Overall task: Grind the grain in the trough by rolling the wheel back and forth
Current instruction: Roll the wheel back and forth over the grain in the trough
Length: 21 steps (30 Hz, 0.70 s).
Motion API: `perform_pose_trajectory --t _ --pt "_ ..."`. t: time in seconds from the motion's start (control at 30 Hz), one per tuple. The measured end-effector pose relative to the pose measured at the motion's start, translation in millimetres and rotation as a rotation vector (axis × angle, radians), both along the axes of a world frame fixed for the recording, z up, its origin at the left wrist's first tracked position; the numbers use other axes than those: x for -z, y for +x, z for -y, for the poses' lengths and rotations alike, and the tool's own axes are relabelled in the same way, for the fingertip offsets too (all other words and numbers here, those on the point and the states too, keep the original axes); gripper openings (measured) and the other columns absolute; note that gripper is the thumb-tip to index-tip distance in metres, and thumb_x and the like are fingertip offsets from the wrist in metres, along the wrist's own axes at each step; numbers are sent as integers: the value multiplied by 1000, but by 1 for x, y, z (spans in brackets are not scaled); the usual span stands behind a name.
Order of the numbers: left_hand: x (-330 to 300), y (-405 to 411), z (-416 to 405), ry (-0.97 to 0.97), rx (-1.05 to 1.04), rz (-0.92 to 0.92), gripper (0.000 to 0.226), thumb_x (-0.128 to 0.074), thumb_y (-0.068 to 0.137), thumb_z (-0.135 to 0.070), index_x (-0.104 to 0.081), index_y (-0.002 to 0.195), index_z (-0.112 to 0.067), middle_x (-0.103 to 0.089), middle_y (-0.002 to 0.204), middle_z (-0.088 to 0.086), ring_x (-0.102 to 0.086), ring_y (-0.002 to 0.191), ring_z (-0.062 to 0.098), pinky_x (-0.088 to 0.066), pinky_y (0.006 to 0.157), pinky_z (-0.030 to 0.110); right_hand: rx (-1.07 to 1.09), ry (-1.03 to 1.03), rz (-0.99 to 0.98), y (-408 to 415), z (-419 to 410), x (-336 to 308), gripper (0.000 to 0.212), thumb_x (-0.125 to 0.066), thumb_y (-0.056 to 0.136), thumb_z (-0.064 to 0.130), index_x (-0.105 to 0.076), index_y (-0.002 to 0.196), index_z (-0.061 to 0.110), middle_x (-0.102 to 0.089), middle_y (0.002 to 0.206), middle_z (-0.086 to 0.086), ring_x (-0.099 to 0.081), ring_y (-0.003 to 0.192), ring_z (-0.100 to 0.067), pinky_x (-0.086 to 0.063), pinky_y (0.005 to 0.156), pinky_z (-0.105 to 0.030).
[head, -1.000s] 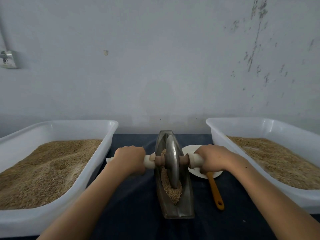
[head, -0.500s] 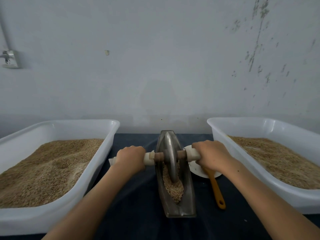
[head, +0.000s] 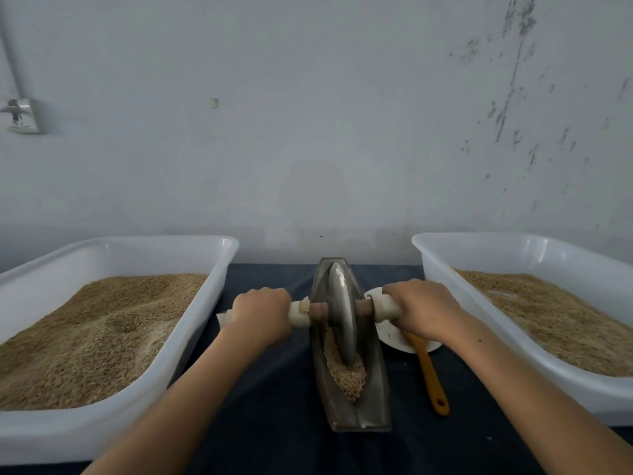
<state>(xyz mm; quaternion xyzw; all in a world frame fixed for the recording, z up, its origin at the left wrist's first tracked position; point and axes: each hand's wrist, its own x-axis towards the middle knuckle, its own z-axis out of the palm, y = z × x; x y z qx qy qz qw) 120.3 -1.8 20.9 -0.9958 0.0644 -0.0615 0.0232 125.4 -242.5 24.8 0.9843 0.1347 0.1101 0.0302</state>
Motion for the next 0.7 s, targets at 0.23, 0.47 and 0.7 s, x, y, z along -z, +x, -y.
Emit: perform_pose_trajectory --t 0.23,0.47,0.7 --pt "6 2 1 -45 -21 113 14 -58 88 -26 -56 101 -21 -62 97 -2 -50 77 14 -39 69 28 -54 22 234 11 1 15 22 -56 87 27 -38 78 33 -44 71 13 -42 69 -11 -27 69 -28" --pt "-2 1 -4 23 25 -75 30 -66 83 -31 -57 109 -19 -59 93 -3 -59 86 15 -47 78 28 5 -25 -121 4 2 -4 21 -63 81 22 -47 85 33 -59 84 8 -57 78 -12 -39 63 -25" --pt "-6 0 -3 43 31 -99 34 -68 81 -33 -56 109 -19 -54 86 -4 -56 81 14 -45 74 27 24 -31 -243 1 4 -8 18 -66 81 22 -52 88 31 -64 90 5 -61 84 -13 -45 67 -25"
